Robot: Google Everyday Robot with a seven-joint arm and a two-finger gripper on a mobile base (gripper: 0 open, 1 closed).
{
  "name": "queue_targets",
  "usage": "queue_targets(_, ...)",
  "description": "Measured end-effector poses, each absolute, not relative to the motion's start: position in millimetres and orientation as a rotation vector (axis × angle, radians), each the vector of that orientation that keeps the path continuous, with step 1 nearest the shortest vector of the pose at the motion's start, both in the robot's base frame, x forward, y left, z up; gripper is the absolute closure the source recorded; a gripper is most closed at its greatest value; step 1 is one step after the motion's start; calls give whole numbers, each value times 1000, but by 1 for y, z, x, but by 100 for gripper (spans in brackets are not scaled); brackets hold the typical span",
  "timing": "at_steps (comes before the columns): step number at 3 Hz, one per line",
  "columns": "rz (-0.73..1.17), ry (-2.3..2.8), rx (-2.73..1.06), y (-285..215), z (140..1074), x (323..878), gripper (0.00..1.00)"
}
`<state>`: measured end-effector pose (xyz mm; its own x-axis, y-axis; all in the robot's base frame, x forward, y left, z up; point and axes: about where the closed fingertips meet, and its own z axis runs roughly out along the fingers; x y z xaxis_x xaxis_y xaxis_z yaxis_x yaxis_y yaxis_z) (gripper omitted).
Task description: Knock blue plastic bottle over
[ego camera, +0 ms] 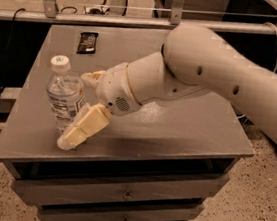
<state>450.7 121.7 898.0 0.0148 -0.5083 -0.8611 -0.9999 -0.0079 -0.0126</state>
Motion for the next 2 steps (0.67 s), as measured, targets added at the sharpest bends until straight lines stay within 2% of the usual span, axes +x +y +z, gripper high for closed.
queue_targets(1, 1001, 1552, -1543, 151, 893, 447, 15)
queue_targets(2, 1026, 1564, -1473, 154, 889, 457, 38)
